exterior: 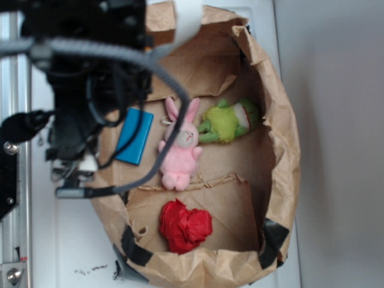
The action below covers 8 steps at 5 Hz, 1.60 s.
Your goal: Grab the pink bunny.
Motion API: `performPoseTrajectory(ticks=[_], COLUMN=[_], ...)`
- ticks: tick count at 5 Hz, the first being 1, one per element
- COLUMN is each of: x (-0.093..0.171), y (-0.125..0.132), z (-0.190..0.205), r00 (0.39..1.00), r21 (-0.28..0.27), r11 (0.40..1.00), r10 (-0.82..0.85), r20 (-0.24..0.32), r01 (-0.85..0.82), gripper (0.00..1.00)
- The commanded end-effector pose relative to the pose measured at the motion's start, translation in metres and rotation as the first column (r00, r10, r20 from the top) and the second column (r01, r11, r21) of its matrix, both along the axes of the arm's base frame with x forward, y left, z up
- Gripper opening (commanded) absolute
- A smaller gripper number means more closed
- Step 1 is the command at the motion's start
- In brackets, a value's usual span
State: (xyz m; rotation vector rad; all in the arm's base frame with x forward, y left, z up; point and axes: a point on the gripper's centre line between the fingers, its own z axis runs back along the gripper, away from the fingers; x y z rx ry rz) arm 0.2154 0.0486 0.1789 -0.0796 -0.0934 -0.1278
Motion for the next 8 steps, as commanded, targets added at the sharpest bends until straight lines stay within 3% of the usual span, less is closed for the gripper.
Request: performPoseTrajectory(ticks=[1, 5, 6, 7, 8], x=[0.042, 0.042, 0.064, 0.078, 0.083], y=[-0.002, -0.002, 0.0, -0.014, -0.034], z=[0.021, 0.021, 0.007, 0.001, -0.011], r00=[0.976, 0.976, 0.936, 0.868, 0.795], r21=[0.187, 0.187, 0.234, 0.3, 0.36], r11=[0.963, 0.963, 0.916, 0.841, 0.753], r10=[-0.208, -0.208, -0.348, -0.492, -0.604], r20=[0.058, 0.058, 0.06, 0.074, 0.048], r01=[0.194, 0.194, 0.325, 0.451, 0.551], gripper=[1.0, 1.0, 1.0, 1.0, 1.0])
